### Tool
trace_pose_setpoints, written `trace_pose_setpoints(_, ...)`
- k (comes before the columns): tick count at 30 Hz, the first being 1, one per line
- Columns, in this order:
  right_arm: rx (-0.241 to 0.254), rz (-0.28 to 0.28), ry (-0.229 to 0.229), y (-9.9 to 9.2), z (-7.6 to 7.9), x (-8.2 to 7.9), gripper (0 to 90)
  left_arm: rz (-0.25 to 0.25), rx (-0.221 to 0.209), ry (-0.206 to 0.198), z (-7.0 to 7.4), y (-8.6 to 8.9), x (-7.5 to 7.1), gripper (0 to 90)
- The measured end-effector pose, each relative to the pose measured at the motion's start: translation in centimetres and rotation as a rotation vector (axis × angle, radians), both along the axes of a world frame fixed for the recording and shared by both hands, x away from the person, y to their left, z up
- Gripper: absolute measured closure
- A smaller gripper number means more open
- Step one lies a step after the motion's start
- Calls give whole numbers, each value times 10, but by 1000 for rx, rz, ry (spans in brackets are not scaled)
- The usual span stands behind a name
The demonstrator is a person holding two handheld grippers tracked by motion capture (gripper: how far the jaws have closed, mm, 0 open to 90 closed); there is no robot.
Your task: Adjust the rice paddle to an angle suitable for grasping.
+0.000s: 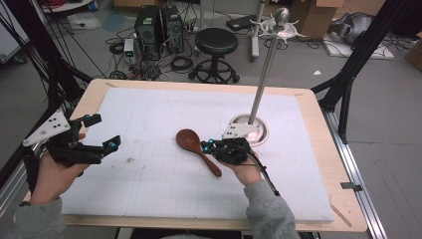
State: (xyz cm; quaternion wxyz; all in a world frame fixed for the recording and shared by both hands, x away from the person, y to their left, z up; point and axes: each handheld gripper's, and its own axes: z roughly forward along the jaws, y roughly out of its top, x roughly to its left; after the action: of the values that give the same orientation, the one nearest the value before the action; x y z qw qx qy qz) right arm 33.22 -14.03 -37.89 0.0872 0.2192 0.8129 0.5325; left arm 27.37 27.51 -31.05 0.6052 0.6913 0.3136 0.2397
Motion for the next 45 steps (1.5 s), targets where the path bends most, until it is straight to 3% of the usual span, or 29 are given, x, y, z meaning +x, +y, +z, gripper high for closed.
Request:
trace_pose_setpoints(15, -57, -9, 53, 14, -23, 15, 893, 13, 2, 4, -1, 5, -1, 17)
trace_pose_setpoints(20, -97, 3, 82, 19, -30, 16, 893, 17, 3, 5, -1, 6, -1, 18)
trace_pose_setpoints(24, -164, 21, 107, 29, -41, 15, 893, 18, 2, 6, -1, 7, -2, 17)
trace_pose_setpoints(29, -191, 18, 120, 34, -48, 17, 893, 18, 2, 3, -1, 8, -2, 17)
trace_pose_setpoints(37, -239, 8, 177, 36, -57, 20, 894, 22, -2, 5, -1, 9, -2, 17)
trace_pose_setpoints(43, -317, 5, 156, 40, -61, 17, 894, 17, 3, 7, -2, 9, -1, 18)
trace_pose_setpoints(45, -316, 4, 156, 40, -61, 17, 894, 14, 9, 12, -3, 9, -1, 17)
